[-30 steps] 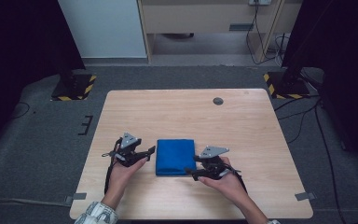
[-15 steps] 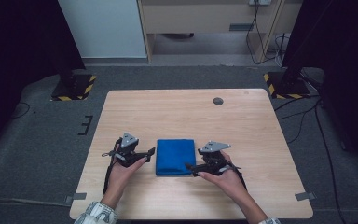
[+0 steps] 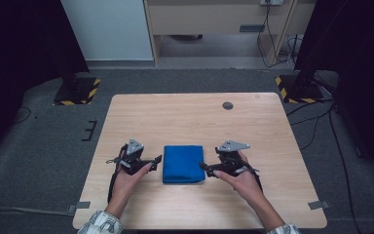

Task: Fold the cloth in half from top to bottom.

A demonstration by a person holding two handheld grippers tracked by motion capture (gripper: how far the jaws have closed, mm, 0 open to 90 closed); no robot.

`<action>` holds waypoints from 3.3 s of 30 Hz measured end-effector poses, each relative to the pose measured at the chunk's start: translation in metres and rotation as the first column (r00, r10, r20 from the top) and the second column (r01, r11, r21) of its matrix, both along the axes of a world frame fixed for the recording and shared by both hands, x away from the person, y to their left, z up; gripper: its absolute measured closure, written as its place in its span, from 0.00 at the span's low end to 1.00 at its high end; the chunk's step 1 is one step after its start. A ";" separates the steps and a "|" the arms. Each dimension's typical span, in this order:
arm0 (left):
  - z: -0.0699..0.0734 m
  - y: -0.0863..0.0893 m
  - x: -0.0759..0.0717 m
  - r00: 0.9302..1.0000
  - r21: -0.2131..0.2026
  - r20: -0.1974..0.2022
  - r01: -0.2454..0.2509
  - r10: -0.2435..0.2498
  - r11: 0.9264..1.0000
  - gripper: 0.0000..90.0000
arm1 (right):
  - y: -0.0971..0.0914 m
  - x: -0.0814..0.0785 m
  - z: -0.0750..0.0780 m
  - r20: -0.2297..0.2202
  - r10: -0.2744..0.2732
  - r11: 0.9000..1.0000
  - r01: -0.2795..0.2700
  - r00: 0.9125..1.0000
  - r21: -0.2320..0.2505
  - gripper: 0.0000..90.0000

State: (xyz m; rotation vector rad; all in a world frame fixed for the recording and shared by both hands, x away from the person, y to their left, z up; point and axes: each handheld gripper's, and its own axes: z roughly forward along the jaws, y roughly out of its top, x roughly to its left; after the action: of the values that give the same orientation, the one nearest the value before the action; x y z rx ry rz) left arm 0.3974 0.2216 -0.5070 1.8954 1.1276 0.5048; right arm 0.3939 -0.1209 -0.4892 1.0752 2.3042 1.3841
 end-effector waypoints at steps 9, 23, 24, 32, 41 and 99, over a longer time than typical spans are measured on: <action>-0.001 0.001 0.000 1.000 -0.002 0.003 0.008 -0.008 1.000 0.10 | -0.013 0.003 0.003 0.004 -0.029 1.000 0.029 1.000 0.005 0.09; 0.000 0.004 -0.002 1.000 -0.017 -0.001 0.025 -0.025 1.000 0.10 | -0.041 0.001 -0.004 -0.010 -0.076 0.997 0.076 0.997 -0.028 0.09; -0.001 0.004 -0.002 1.000 -0.017 -0.003 0.025 -0.025 1.000 0.10 | -0.045 0.001 -0.005 -0.012 -0.086 0.996 0.086 0.996 -0.027 0.09; -0.003 0.004 -0.002 1.000 0.003 -0.009 0.029 -0.029 1.000 0.10 | -0.071 -0.005 -0.010 -0.017 -0.117 0.992 0.116 0.993 -0.041 0.09; -0.006 0.004 -0.003 0.999 0.030 -0.014 0.040 -0.039 0.999 0.10 | -0.094 -0.011 -0.015 -0.020 -0.144 0.988 0.143 0.989 -0.057 0.08; -0.030 0.042 0.006 0.987 0.171 -0.125 -0.075 0.098 0.982 0.03 | -0.143 0.037 -0.050 -0.047 -0.418 0.882 0.392 0.907 -0.263 0.07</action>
State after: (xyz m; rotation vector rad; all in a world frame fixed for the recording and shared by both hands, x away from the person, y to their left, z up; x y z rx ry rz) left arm 0.4031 0.2634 -0.5369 2.0552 1.2937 0.5421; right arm 0.4312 -0.2641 -0.5392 1.4662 2.0793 0.8740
